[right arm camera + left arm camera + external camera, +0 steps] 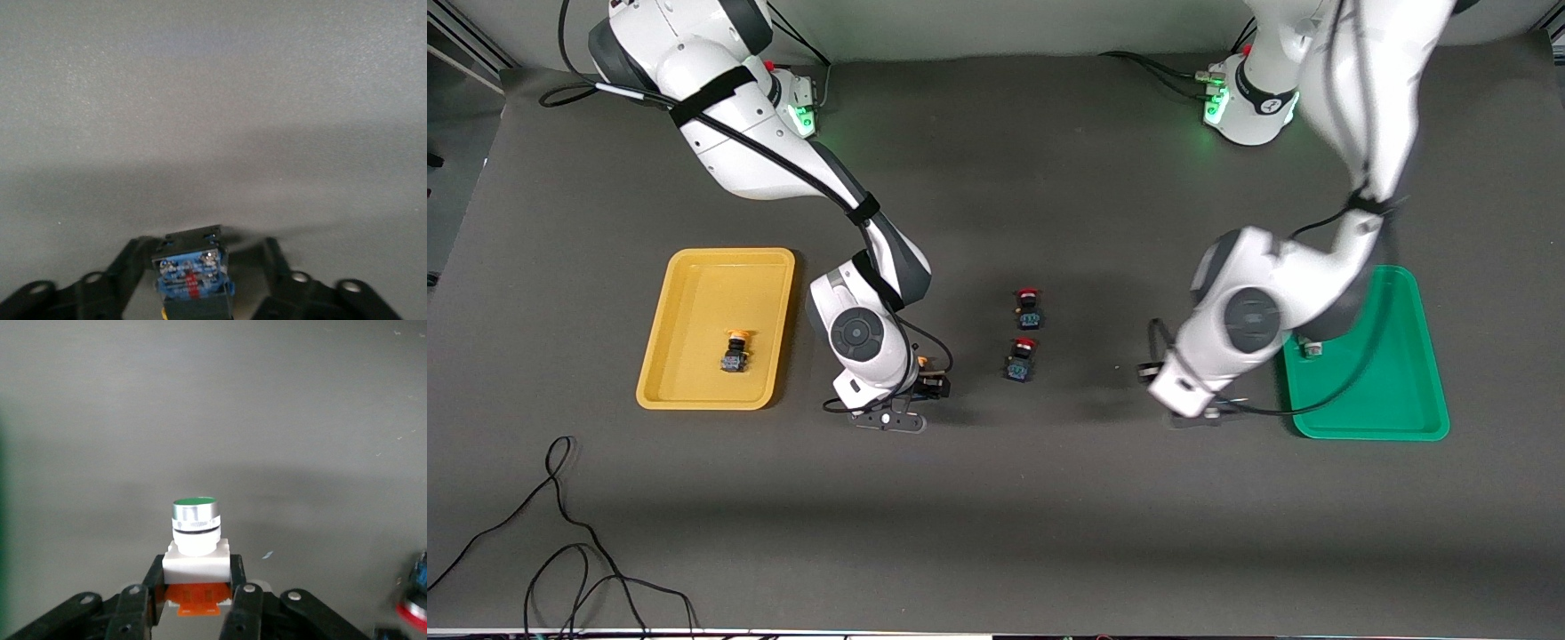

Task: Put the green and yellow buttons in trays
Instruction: 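Place the orange button in the yellow tray while the left places white button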

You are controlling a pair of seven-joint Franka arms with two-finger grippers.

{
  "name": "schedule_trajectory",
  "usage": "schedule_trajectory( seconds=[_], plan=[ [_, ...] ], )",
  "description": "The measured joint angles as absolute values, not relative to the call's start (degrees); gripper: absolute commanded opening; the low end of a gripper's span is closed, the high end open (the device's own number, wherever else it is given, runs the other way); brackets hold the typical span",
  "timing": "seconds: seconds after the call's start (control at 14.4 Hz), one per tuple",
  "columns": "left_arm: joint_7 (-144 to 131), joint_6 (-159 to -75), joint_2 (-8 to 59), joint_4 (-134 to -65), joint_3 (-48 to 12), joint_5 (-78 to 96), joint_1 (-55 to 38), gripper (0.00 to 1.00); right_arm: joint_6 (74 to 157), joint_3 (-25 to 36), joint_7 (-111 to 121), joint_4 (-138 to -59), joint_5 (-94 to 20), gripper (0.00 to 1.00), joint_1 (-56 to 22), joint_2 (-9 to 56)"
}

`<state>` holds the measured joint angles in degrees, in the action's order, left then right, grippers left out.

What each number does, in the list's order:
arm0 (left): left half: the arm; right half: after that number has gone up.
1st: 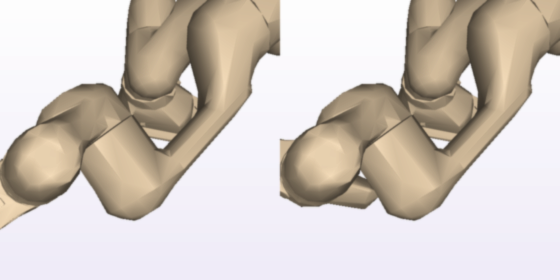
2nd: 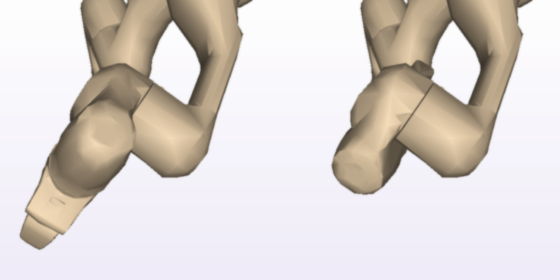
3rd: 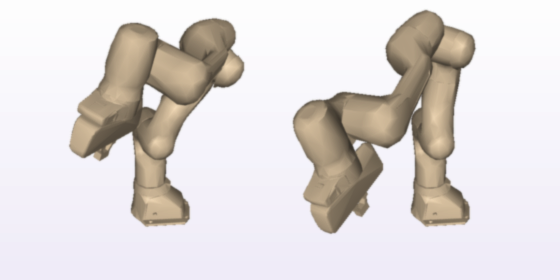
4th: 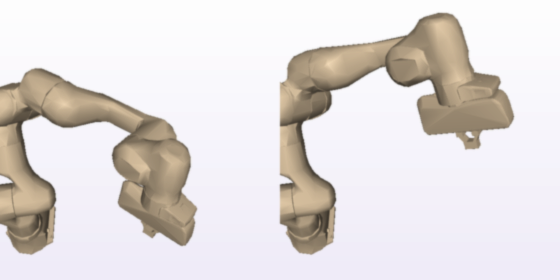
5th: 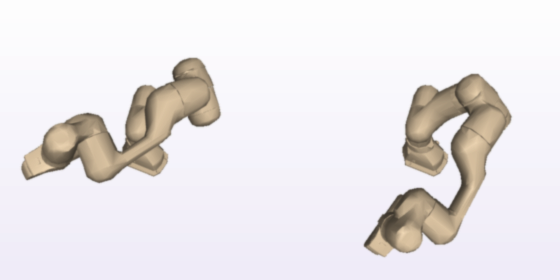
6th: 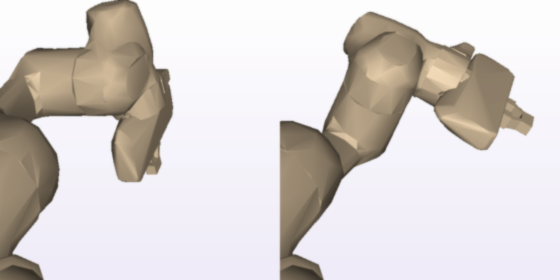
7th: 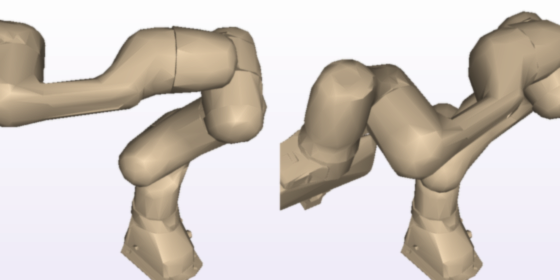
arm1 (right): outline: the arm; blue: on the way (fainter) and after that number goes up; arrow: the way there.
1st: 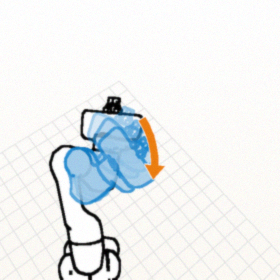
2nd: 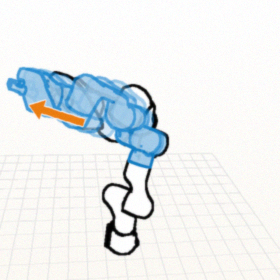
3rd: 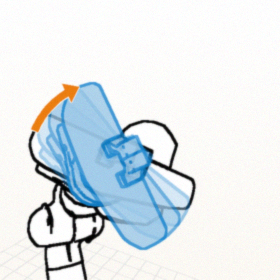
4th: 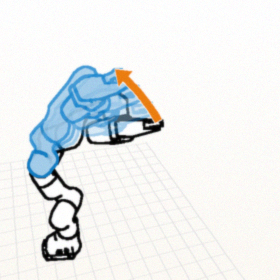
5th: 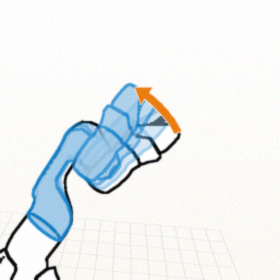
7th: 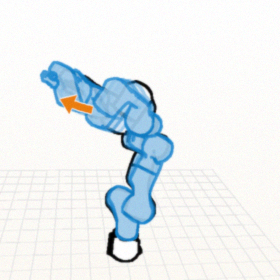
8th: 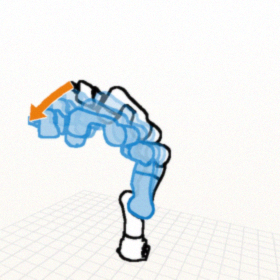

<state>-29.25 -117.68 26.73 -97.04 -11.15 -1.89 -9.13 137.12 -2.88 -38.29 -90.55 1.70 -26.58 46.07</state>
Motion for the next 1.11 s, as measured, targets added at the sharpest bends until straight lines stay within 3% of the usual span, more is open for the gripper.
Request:
schedule_trajectory(
  seconds=[0.21,0.49,0.69,0.9,0.97,1.04,1.11],
  plan=[
    [-18.87,-109.05,20.34,-99.58,-10.71,-0.88,0.62,0.07,137.12,-2.76,-39.96,-89.90,1.74,0.00,-26.69,45.98],
    [-2.53,-109.99,16.73,-107.41,-10.25,-1.58,15.26,0.07,137.02,-2.65,-41.73,-88.91,1.89,0.00,-26.76,45.51],
    [5.27,-119.66,16.95,-114.33,-10.14,-5.08,22.54,0.08,130.37,-1.85,-42.34,-87.72,1.89,0.00,-26.22,41.85],
    [10.20,-134.61,19.07,-123.36,-10.12,-7.90,27.56,0.09,116.79,-1.43,-39.79,-87.21,1.88,0.00,-22.72,34.20],
    [10.99,-138.89,20.48,-125.42,-10.11,-8.99,29.08,0.14,112.84,-1.38,-37.78,-87.24,1.87,0.00,-21.10,31.61],
    [11.63,-141.65,21.89,-126.54,-10.12,-9.67,30.18,0.46,109.60,-1.34,-35.40,-87.33,1.78,0.00,-19.27,29.41],
    [12.15,-142.92,22.78,-126.82,-10.17,-9.98,30.71,0.99,107.02,-1.31,-32.22,-87.61,1.58,0.00,-17.11,27.47]
  ],
)
